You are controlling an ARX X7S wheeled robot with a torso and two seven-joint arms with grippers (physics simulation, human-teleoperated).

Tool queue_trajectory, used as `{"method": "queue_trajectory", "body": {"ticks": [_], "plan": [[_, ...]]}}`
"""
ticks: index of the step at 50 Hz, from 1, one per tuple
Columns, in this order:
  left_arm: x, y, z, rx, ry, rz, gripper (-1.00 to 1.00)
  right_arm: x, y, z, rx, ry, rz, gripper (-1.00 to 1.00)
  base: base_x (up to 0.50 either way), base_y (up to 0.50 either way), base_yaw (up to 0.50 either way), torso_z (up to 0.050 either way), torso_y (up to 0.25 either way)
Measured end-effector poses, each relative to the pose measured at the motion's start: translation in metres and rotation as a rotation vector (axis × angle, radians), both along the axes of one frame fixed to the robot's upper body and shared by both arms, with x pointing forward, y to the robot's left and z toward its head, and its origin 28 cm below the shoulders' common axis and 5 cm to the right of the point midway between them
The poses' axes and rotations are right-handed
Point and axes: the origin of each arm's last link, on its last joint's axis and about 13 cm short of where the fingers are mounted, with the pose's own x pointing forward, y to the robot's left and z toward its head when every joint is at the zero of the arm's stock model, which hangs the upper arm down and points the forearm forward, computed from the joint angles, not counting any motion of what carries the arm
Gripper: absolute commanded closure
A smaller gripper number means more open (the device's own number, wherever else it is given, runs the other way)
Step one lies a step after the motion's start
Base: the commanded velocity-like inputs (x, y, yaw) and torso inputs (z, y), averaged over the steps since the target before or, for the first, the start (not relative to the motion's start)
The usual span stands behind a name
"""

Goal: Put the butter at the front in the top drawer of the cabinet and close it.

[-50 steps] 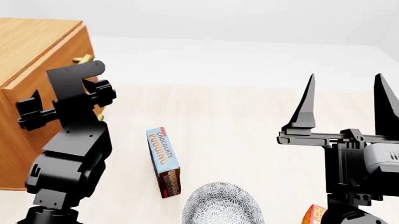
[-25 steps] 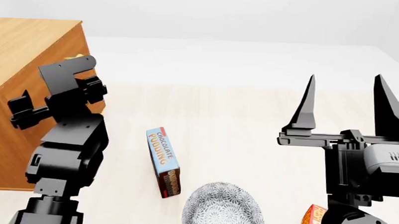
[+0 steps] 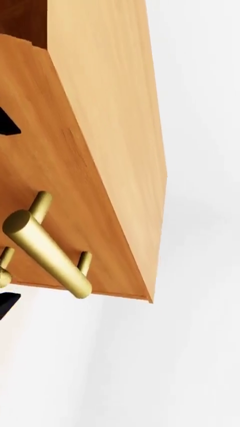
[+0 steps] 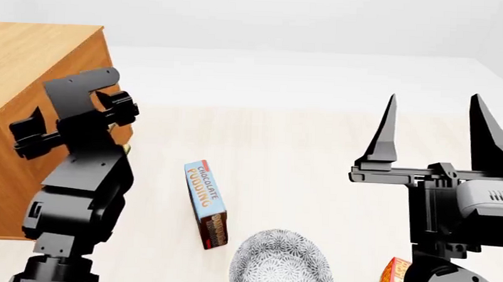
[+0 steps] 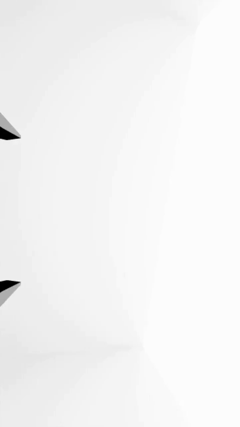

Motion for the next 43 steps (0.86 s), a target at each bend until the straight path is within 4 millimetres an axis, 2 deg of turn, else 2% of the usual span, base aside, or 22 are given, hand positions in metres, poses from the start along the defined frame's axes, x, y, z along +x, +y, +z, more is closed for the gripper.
{"method": "queue_trajectory", "body": {"ticks": [13, 27, 43], "plan": [[-0.015, -0.005, 0.005, -0.051, -0.112, -0.257, -1.00, -0.001, 0.000, -0.001, -0.002, 0.001, 0.001, -1.00, 0.00, 0.00, 0.00, 0.000, 0.000], [-0.030, -0.012, 0.009, -0.033, -0.219, -0.512, -1.00, -0.002, 0.000, -0.001, -0.004, 0.003, 0.002, -1.00, 0.00, 0.00, 0.00, 0.000, 0.000], [-0.043, -0.022, 0.012, -0.026, -0.305, -0.724, -1.00, -0.001, 0.000, -0.001, -0.003, 0.003, 0.001, -1.00, 0.00, 0.00, 0.00, 0.000, 0.000]]}}
